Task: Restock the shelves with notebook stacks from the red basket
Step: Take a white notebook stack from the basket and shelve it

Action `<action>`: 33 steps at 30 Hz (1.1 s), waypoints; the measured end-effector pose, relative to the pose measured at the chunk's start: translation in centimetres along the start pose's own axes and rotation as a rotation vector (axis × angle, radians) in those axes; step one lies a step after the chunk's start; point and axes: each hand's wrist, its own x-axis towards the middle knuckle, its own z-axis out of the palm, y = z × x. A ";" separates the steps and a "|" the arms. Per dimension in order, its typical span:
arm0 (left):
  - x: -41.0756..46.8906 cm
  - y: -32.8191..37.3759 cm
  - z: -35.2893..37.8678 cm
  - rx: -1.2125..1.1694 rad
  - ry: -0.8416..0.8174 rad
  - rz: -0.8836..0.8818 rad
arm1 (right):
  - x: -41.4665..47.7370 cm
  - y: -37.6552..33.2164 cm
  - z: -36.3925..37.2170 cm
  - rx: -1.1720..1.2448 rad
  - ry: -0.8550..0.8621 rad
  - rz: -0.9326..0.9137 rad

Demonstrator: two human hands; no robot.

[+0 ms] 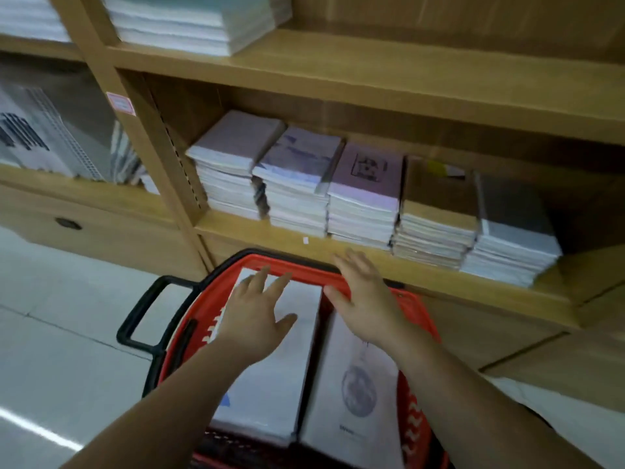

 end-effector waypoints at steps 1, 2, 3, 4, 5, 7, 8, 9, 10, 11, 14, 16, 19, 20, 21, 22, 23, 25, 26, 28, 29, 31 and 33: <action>-0.5 -0.4 1.1 0.016 -0.051 -0.060 | -1.0 1.1 1.8 0.068 -0.048 0.070; -1.1 -1.0 1.9 0.016 -0.072 -0.114 | -1.9 1.8 3.5 0.140 -0.094 0.135; -1.8 -1.4 2.3 0.011 -0.095 -0.164 | -2.6 2.0 5.1 0.227 -0.140 0.191; -2.5 -2.2 2.6 0.001 -0.114 -0.211 | -3.4 1.9 6.6 0.324 -0.181 0.244; -3.1 -2.9 2.7 -0.008 -0.132 -0.264 | -4.0 1.4 7.9 0.423 -0.206 0.289; -3.8 -4.7 2.4 -0.102 -0.184 -0.384 | -4.5 0.1 10.2 0.550 -0.224 0.365; -4.1 -5.5 2.2 -0.195 -0.210 -0.438 | -4.7 -0.3 11.4 0.580 -0.221 0.386; -4.4 -5.9 2.1 -0.291 -0.241 -0.481 | -5.0 -0.7 12.5 0.610 -0.215 0.405; -4.7 -6.2 2.0 -0.359 -0.258 -0.498 | -5.2 -1.0 13.3 0.635 -0.203 0.426; -5.0 -6.2 1.9 -0.380 -0.266 -0.504 | -5.4 -1.2 13.8 0.653 -0.188 0.445; -5.3 -6.2 1.8 -0.469 -0.235 -0.548 | -5.6 -1.5 14.3 0.648 -0.150 0.467; -5.4 -6.3 1.7 -0.543 -0.232 -0.583 | -5.3 -1.6 14.4 0.662 -0.144 0.479; -5.5 -6.0 1.6 -0.566 -0.238 -0.575 | -5.0 -1.8 14.4 0.708 -0.144 0.510; -5.7 -5.6 1.6 -0.569 -0.234 -0.562 | -4.9 -1.8 14.4 0.726 -0.144 0.528; -5.9 -5.3 1.6 -0.568 -0.234 -0.552 | -4.9 -1.7 14.4 0.743 -0.138 0.539; -6.1 -5.0 1.7 -0.580 -0.226 -0.546 | -4.9 -1.6 14.4 0.756 -0.131 0.547; -6.3 -4.8 1.7 -0.590 -0.215 -0.544 | -4.8 -1.5 14.4 0.768 -0.124 0.551; -6.5 -4.9 2.0 -0.609 -0.171 -0.529 | -4.8 -1.2 14.3 0.783 -0.119 0.554; -6.6 -5.1 2.2 -0.619 -0.150 -0.520 | -4.9 -1.1 14.3 0.786 -0.116 0.557; -6.7 -5.1 1.8 -0.681 -0.120 -0.504 | -4.9 -0.9 14.1 0.797 -0.117 0.569; -6.7 -4.9 1.5 -0.759 -0.102 -0.509 | -4.9 -0.7 14.1 0.811 -0.115 0.570; -6.9 -4.9 1.0 -0.918 -0.111 -0.500 | -4.8 -0.5 14.1 0.848 -0.103 0.561; -7.0 -5.1 0.7 -1.001 -0.125 -0.501 | -4.8 -0.6 13.9 0.878 -0.094 0.566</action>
